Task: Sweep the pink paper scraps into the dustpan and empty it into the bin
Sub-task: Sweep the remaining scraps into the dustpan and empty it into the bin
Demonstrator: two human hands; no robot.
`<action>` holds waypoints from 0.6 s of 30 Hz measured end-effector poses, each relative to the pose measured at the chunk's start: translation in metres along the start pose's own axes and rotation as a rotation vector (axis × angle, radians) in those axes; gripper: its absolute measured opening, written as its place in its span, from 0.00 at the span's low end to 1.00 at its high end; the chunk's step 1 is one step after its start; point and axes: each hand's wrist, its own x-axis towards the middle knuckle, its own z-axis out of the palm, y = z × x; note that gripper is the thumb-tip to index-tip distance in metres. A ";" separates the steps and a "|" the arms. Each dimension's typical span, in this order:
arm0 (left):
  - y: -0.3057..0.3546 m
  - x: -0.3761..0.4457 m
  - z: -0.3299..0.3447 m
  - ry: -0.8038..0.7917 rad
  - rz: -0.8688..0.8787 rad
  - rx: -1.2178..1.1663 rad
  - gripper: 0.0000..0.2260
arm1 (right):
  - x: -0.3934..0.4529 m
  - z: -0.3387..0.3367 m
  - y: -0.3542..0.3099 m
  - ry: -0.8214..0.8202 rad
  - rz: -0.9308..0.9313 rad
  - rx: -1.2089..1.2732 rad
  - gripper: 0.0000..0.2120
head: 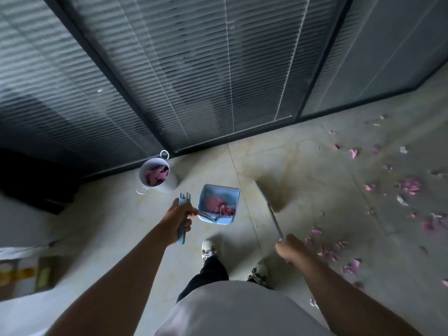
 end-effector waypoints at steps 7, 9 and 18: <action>0.017 -0.016 -0.029 0.017 0.023 -0.201 0.04 | 0.003 -0.001 -0.046 -0.116 -0.012 0.138 0.05; 0.025 -0.017 -0.036 0.033 0.051 -0.255 0.06 | 0.003 0.003 -0.058 -0.155 -0.003 0.167 0.07; 0.062 -0.054 -0.072 0.121 0.185 -0.341 0.18 | -0.002 0.034 -0.097 -0.170 -0.026 0.158 0.09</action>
